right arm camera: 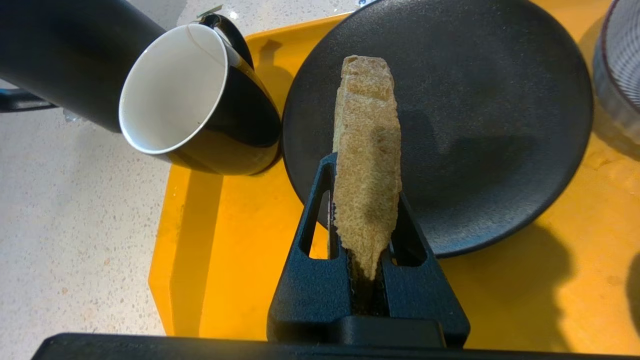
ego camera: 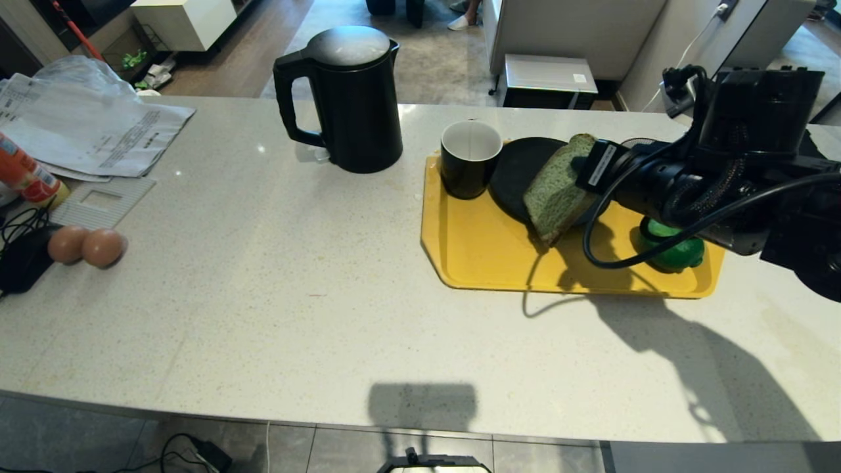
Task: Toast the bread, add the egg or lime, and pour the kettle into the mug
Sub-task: Put the baked bread on a plate
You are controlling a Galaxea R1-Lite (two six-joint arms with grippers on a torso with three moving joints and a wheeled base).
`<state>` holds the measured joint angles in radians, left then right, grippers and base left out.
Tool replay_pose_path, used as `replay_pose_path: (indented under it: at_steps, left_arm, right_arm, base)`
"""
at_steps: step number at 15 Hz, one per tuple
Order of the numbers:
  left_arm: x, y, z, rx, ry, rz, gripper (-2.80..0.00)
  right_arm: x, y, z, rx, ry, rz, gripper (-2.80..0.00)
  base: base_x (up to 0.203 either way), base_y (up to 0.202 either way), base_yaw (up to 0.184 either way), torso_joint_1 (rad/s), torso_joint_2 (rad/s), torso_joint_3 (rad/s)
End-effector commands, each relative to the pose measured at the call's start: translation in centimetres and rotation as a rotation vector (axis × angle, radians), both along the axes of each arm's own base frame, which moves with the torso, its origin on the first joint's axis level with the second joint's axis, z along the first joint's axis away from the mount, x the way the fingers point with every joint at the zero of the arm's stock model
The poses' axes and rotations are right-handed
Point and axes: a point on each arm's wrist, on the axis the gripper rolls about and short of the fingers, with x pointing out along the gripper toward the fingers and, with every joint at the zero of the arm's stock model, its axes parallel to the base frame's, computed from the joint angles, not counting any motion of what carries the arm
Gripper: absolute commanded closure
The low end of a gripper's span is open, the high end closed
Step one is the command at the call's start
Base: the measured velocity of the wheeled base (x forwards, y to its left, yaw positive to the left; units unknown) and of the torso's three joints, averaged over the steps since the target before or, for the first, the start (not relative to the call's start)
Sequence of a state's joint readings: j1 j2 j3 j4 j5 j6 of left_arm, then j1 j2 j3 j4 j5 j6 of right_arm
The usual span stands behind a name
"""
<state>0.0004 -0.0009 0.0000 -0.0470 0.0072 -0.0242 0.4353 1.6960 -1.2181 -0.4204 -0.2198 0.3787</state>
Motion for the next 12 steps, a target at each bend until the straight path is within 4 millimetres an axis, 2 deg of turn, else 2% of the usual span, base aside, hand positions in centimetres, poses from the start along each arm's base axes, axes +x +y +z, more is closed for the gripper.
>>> replay_pose_path:
  at_steps: [1,3,9,12]
  left_arm:
    - [0.1,0.0,-0.5,0.0,0.016,0.001,0.0]
    - [0.1,0.0,-0.5,0.0,0.016,0.001,0.0]
    - [0.1,0.0,-0.5,0.0,0.016,0.002,0.0]
    - [0.1,0.0,-0.5,0.0,0.016,0.001,0.0]
  right_arm:
    - [1.1,0.4,-0.5,0.004,0.011,-0.022,0.0]
    - [1.4,0.4,-0.6,0.003,0.011,-0.05,0.0]
    - [2.3,-1.9,-1.9,-0.056,0.041,-0.119,0.0]
    - [2.0,-2.5,-2.7,-0.085,0.062,-0.13,0.0]
  base:
    - [0.0,0.0,0.0,0.0,0.0,0.0]
    - [0.0,0.0,0.0,0.0,0.0,0.0]
    - [0.0,0.0,0.0,0.0,0.0,0.0]
    - [0.0,0.0,0.0,0.0,0.0,0.0]
